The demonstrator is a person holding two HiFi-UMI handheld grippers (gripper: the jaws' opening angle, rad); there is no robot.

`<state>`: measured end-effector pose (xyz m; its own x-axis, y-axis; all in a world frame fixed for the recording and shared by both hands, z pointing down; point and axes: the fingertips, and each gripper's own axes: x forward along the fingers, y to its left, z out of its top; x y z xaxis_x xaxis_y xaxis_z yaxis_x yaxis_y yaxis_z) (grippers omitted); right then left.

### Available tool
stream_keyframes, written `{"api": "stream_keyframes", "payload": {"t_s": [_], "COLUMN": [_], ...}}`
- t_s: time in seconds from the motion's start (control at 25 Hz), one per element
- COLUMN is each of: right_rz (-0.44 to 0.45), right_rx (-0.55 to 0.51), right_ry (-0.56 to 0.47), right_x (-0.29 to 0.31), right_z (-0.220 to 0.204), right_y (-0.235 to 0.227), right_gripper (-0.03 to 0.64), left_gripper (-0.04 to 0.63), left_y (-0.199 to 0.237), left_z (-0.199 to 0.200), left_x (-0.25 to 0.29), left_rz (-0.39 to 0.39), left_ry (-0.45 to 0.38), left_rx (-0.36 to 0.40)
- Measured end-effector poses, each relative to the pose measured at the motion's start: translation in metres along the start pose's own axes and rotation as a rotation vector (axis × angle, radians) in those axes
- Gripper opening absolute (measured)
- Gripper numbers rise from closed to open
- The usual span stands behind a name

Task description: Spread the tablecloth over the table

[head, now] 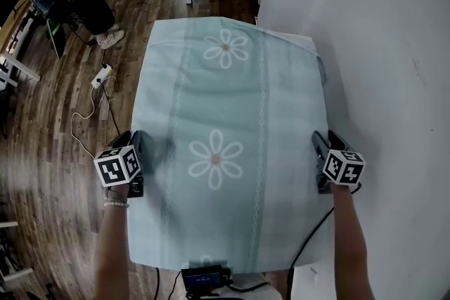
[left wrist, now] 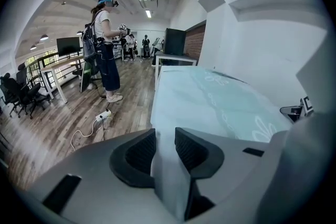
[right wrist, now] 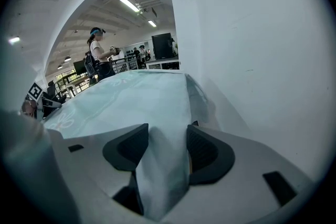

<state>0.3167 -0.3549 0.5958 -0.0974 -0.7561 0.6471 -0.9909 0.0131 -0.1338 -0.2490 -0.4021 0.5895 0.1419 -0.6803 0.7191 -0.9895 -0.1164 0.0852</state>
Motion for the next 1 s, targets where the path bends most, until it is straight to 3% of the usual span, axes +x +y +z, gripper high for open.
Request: {"api": "stream_keyframes", "payload": {"t_s": [1.0], "right_rz": [-0.08], "right_rx": [-0.026], "right_ry": [-0.001], "right_x": [0.079], "right_z": [0.083], "right_y": [-0.015], "right_gripper": [0.247], "left_gripper": [0.117], "left_y": [-0.003], "left_z": [0.084], "left_x": [0.072], "left_rz": [-0.028], "left_ry": [-0.035], "left_rx": [0.027]}}
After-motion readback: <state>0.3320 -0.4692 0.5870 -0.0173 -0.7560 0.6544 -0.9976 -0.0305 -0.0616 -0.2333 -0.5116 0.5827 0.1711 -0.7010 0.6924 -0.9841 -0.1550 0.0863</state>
